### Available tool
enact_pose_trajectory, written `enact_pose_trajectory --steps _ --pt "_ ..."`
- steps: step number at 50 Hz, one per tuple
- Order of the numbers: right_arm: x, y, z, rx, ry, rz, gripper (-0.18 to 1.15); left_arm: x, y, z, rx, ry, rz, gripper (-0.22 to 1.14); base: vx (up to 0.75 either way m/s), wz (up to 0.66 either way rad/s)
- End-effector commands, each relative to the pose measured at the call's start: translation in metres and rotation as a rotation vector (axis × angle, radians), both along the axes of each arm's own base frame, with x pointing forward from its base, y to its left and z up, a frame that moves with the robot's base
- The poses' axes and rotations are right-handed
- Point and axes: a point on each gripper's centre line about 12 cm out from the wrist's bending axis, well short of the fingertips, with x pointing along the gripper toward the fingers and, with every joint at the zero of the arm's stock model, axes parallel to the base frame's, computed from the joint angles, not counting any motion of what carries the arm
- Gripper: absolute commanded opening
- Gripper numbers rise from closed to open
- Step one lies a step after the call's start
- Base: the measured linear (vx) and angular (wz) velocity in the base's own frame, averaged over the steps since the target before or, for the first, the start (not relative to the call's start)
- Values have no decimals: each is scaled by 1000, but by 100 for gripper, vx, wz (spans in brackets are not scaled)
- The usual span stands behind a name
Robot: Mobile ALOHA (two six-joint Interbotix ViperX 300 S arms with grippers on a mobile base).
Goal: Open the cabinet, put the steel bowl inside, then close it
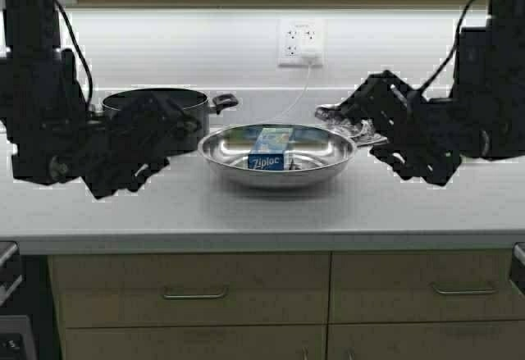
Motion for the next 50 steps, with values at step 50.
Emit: enact_pose_trajectory --steps 50 --pt "23 -45 -74 133 26 -141 103 65 4 -53 -157 5 -2 102 14 1"
